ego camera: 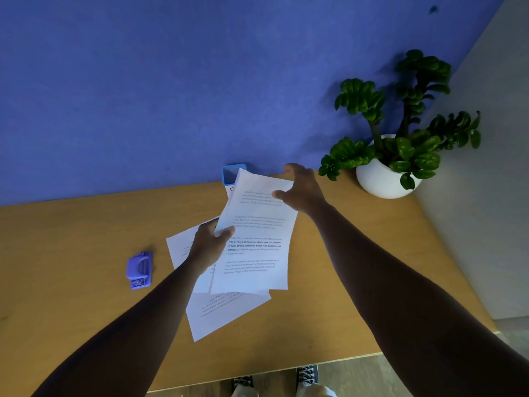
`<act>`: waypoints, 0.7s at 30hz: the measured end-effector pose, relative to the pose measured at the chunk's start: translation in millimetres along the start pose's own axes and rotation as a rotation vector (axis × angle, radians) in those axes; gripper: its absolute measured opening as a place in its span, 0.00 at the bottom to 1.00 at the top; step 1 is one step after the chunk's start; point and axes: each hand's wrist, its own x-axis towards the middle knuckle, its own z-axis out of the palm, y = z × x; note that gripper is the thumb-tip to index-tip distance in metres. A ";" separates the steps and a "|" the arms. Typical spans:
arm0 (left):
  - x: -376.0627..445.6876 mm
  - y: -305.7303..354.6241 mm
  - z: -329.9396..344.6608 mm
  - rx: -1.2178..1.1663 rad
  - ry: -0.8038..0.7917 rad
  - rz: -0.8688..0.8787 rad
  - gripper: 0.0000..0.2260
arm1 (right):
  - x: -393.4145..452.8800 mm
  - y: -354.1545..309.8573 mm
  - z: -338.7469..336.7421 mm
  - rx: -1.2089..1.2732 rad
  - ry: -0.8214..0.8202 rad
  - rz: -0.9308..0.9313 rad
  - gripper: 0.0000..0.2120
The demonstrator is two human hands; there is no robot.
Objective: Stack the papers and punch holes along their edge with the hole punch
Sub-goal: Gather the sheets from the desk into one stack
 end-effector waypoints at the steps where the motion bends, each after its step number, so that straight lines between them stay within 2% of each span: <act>1: 0.9 -2.0 -1.7 -0.007 0.002 0.003 0.14 | -1.8 4.4 3.9 -0.016 -0.005 0.036 0.37; 6: 3.2 -7.6 -8.3 -0.085 -0.044 -0.014 0.13 | -16.3 27.1 25.3 0.126 -0.012 0.245 0.46; 8: 3.6 -8.7 -10.7 -0.144 -0.054 -0.023 0.11 | -22.3 36.0 31.9 0.328 -0.005 0.336 0.49; 11: 4.2 -8.5 -14.8 -0.242 -0.095 -0.038 0.11 | -33.7 46.5 37.1 0.770 -0.067 0.497 0.51; 12: 4.6 -8.2 -16.0 -0.271 -0.122 -0.047 0.12 | -37.6 50.4 38.4 0.864 -0.119 0.509 0.48; 15: 5.6 -8.2 -19.4 -0.380 -0.209 -0.110 0.13 | -49.8 55.4 44.3 1.100 -0.359 0.356 0.26; 16: 6.3 -9.2 -20.5 -0.416 -0.233 -0.132 0.13 | -53.7 55.6 46.4 1.161 -0.429 0.328 0.22; 18: 7.8 -12.2 -22.4 -0.481 -0.267 -0.180 0.13 | -59.3 57.5 50.8 1.245 -0.544 0.329 0.22; 21: 10.1 -18.8 -22.2 -0.527 -0.291 -0.253 0.15 | -66.0 62.2 57.2 1.258 -0.640 0.452 0.23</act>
